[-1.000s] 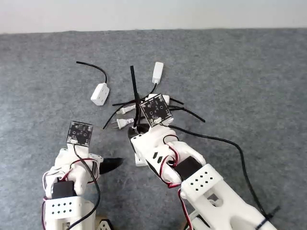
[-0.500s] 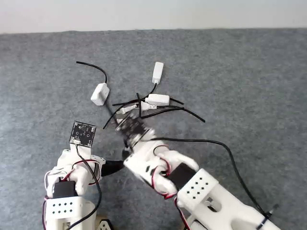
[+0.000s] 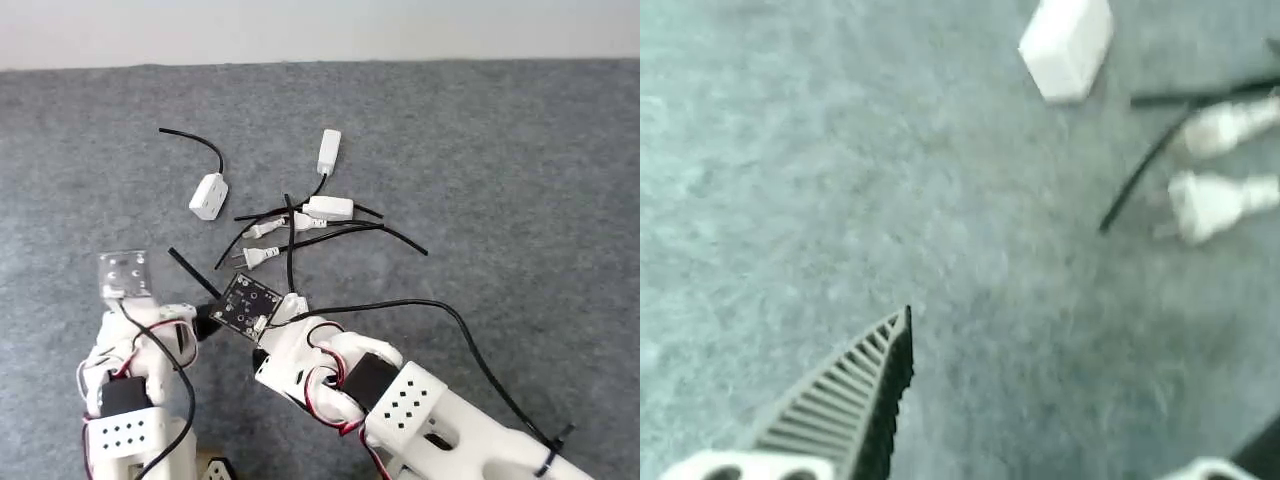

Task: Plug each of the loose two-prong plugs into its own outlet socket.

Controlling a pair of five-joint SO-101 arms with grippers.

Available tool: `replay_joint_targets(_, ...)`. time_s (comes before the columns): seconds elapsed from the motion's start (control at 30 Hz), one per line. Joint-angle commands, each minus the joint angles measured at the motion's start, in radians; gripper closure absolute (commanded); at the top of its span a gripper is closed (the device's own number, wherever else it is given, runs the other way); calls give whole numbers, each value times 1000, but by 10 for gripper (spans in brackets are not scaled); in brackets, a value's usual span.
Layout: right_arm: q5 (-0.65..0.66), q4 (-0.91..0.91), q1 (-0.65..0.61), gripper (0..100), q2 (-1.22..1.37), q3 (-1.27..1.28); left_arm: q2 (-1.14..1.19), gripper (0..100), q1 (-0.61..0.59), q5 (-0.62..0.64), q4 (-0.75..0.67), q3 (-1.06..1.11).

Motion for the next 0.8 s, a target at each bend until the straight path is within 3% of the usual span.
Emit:
replay_joint_targets(0.0,-8,-16,-2,991,-24,-68,28,519,-8,68,-37,-90)
replay_joint_targets(0.27,-26,-38,67,991,-24,-64,493,560,-2,87,-126,-335)
replay_joint_targets(0.43,-28,-39,82,991,-24,-64,747,558,66,87,-130,-481)
replay_joint_targets(0.6,-28,-74,84,991,-15,-52,715,532,127,87,-120,-498)
replay_joint_targets(0.77,-26,-113,82,991,-15,-28,560,532,230,98,32,-518)
